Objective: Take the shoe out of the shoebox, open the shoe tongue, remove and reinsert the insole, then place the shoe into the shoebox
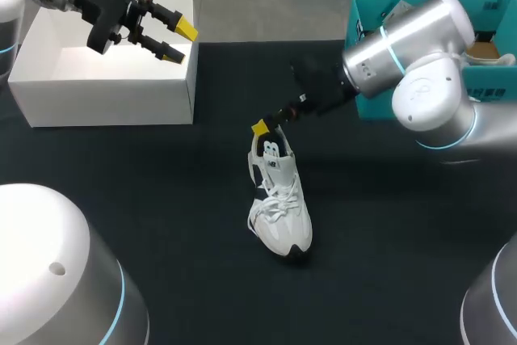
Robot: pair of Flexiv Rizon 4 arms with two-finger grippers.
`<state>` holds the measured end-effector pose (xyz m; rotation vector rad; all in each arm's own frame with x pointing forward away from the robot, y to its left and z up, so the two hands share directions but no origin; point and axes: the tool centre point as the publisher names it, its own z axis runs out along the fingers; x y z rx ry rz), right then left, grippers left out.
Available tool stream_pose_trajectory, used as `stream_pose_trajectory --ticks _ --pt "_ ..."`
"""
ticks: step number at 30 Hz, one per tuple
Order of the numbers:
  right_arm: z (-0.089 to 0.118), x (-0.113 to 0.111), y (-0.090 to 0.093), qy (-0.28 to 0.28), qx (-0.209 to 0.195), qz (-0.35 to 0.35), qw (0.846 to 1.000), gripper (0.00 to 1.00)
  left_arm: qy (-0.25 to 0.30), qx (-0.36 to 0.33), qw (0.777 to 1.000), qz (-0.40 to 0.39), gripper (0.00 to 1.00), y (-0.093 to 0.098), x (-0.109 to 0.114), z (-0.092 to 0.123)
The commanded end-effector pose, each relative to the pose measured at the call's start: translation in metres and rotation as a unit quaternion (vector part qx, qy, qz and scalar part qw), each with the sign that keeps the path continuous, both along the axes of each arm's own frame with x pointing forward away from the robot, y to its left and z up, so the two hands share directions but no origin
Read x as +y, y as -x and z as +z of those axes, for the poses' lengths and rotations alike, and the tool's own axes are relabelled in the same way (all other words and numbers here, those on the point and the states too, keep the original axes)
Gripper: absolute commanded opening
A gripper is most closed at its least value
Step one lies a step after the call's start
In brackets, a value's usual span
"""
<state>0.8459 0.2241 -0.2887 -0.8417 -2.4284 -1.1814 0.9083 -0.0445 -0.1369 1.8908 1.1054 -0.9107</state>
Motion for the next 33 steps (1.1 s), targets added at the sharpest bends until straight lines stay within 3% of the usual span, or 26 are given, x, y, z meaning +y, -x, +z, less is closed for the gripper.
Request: stream_pose_trajectory --ticks 1,14,16,19,33 --pt "0.014 -0.002 0.001 0.031 0.002 -0.007 0.999 1.00 -0.001 -0.001 1.000 0.000 1.00 0.001 0.001 0.000" --pt "0.021 -0.012 0.008 0.068 0.029 -0.100 0.992 1.00 -0.001 -0.001 1.000 0.000 1.00 0.001 0.001 0.000" --pt "0.022 -0.014 0.010 0.082 0.035 -0.111 0.990 0.90 -0.001 -0.001 1.000 0.000 1.00 0.001 0.001 0.000" --pt "0.024 -0.017 0.011 0.090 0.039 -0.122 0.988 1.00 -0.001 -0.001 1.000 0.000 1.00 0.001 0.001 0.000" --pt "0.026 -0.018 0.012 0.084 0.038 -0.133 0.987 1.00 -0.001 -0.001 1.000 0.000 1.00 0.001 0.001 0.000"
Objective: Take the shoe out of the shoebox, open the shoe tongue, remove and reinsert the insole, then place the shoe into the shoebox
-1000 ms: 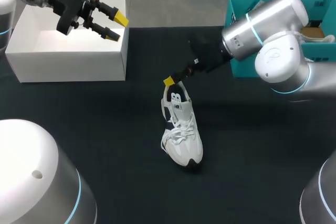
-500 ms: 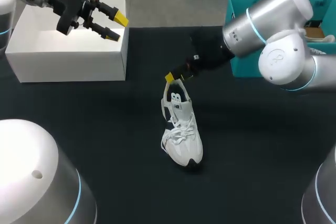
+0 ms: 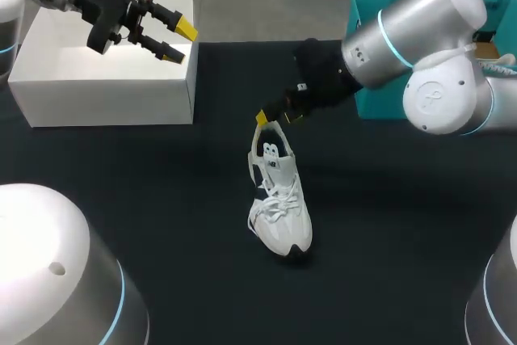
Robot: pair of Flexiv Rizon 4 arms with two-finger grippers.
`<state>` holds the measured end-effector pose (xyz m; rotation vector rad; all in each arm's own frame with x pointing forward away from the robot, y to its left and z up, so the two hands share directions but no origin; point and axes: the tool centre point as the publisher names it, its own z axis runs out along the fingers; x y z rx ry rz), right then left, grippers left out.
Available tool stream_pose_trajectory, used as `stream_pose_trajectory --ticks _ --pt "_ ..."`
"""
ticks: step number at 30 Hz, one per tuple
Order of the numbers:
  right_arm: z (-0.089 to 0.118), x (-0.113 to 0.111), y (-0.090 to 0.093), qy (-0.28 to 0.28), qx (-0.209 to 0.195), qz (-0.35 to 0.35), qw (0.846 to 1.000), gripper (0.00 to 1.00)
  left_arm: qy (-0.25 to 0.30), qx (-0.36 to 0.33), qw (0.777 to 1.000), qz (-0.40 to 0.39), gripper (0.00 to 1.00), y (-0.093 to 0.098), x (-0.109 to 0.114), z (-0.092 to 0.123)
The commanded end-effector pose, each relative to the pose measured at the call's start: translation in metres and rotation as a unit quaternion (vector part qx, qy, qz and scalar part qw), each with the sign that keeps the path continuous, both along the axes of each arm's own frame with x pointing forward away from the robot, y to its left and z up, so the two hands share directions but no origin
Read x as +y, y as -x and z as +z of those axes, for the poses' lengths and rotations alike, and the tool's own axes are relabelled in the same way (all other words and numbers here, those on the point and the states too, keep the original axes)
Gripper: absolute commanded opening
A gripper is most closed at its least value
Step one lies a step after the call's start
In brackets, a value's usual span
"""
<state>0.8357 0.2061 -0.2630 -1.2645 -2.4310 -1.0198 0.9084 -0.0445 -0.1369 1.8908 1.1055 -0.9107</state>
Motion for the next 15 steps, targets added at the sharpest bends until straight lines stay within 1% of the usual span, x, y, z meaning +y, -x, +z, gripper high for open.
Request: stream_pose_trajectory --ticks 1,4,7,8,9,13,15 --pt "0.0004 0.0000 0.0014 0.002 -0.001 -0.002 1.000 1.00 -0.001 -0.001 1.000 0.000 1.00 0.0006 0.0005 0.0004" --pt "0.0004 0.0000 0.0014 0.002 -0.001 -0.002 1.000 1.00 -0.001 -0.001 1.000 0.000 1.00 0.0006 0.0005 0.0004" --pt "0.0033 0.0014 0.0030 0.091 0.060 -0.064 0.992 1.00 -0.001 -0.001 1.000 0.000 1.00 0.0006 0.0005 0.0004" --pt "0.0032 0.0017 0.0040 0.114 0.075 -0.090 0.987 1.00 -0.001 -0.001 1.000 0.000 1.00 0.0006 0.0005 0.0004" --pt "0.0028 0.0014 0.0054 0.131 0.085 -0.102 0.982 1.00 -0.001 -0.001 1.000 0.000 1.00 0.0006 0.0005 0.0004" --pt "0.0026 0.0013 0.0090 0.171 0.097 -0.140 0.970 1.00 -0.001 -0.001 1.000 0.000 1.00 0.0006 0.0005 0.0004" --pt "0.0039 0.0029 0.0093 0.181 0.088 -0.148 0.968 1.00 -0.001 -0.001 1.000 0.000 1.00 0.0006 0.0005 0.0004"
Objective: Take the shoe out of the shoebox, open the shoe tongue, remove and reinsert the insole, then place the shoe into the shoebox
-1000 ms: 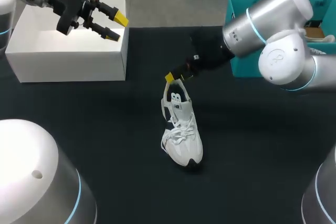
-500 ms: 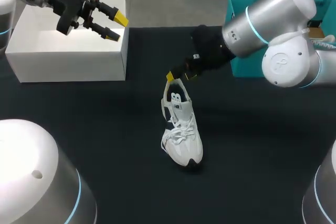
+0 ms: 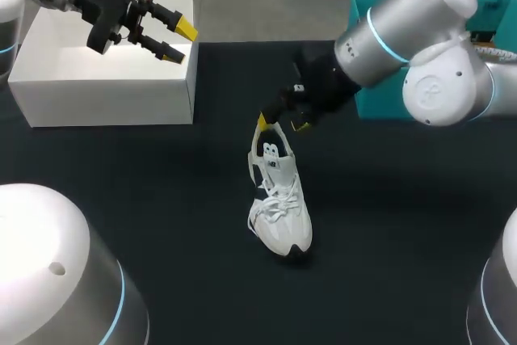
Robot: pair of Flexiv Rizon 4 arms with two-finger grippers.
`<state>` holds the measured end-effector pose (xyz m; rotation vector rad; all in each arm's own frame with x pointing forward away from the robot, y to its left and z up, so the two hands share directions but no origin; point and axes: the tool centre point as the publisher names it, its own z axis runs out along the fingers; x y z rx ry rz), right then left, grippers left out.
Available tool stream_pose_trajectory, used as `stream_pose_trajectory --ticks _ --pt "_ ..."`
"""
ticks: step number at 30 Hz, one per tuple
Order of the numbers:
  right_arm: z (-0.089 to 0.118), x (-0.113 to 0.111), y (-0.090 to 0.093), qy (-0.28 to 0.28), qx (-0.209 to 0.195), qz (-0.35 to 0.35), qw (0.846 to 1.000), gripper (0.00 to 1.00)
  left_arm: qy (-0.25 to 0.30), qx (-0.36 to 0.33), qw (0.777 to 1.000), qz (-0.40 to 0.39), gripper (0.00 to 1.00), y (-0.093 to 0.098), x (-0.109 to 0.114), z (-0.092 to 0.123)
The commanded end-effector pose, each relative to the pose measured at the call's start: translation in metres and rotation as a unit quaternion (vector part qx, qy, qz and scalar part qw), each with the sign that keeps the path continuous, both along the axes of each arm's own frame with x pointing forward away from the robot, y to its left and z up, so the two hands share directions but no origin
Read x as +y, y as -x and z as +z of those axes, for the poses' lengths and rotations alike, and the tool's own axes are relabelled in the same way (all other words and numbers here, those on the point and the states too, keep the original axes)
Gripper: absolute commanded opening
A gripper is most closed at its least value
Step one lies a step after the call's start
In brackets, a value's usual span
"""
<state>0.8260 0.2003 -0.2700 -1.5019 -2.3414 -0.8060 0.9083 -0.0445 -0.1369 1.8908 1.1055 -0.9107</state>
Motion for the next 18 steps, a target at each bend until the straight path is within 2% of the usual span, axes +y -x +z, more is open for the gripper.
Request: stream_pose_trajectory --ticks 1,6,9,18 --pt "0.0116 0.0090 0.0001 0.134 0.013 -0.077 0.988 1.00 -0.001 -0.001 1.000 0.000 1.00 0.0006 0.0005 0.0004" --pt "0.0110 0.0079 0.0015 0.149 0.011 -0.089 0.985 1.00 -0.001 -0.001 1.000 0.000 1.00 0.0006 0.0005 0.0004" --pt "0.0098 0.0064 0.0034 0.174 0.023 -0.103 0.979 1.00 -0.001 -0.001 1.000 0.000 1.00 0.0006 0.0005 0.0004" --pt "0.0098 0.0064 0.0034 0.174 0.023 -0.103 0.979 1.00 -0.001 -0.001 1.000 0.000 1.00 0.0006 0.0005 0.0004"
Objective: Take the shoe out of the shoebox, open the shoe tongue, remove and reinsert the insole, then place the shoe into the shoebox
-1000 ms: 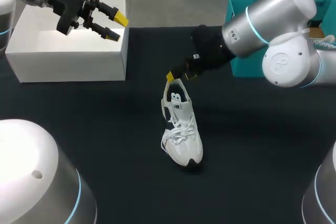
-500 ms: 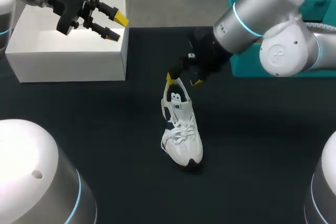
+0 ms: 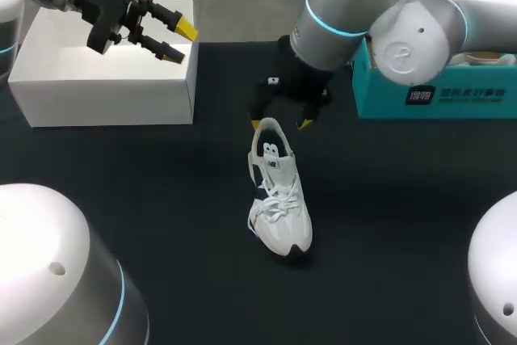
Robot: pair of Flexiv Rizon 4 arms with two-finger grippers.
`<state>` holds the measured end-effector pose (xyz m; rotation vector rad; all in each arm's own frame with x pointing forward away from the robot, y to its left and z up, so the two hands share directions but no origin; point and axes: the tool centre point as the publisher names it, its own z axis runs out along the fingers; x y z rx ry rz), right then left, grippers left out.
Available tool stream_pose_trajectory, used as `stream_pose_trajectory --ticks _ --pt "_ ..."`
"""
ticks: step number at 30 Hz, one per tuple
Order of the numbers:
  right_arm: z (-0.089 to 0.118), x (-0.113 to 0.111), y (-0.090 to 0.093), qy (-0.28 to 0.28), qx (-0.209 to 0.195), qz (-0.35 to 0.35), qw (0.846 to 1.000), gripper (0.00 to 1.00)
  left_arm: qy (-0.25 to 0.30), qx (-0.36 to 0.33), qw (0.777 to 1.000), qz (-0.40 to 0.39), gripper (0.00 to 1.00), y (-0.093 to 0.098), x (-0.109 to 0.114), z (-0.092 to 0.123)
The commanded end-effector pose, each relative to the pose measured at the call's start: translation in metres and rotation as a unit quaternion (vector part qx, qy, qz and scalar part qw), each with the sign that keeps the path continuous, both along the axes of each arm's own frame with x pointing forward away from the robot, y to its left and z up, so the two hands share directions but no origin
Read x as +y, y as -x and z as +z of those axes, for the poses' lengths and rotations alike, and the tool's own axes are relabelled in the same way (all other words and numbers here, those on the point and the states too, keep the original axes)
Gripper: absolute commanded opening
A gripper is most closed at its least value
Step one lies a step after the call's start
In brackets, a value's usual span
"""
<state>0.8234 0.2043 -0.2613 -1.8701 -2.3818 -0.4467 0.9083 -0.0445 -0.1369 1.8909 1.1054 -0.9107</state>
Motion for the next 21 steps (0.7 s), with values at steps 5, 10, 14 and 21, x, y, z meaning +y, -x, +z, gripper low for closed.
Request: stream_pose_trajectory --ticks 5,10,14,21 --pt "0.001 0.002 0.001 0.024 -0.006 -0.005 1.000 1.00 -0.001 -0.001 1.000 0.000 1.00 0.001 0.001 0.000" --pt "-0.007 0.004 -0.002 0.012 -0.025 0.001 1.000 1.00 -0.001 -0.001 1.000 0.000 1.00 0.001 0.001 0.000" --pt "-0.017 0.006 -0.005 0.026 -0.028 -0.017 0.999 1.00 -0.001 -0.001 1.000 0.000 1.00 0.001 0.001 0.000" --pt "-0.028 0.006 -0.004 0.046 -0.013 -0.028 0.998 0.00 -0.001 -0.001 1.000 0.000 1.00 0.001 0.001 0.000"
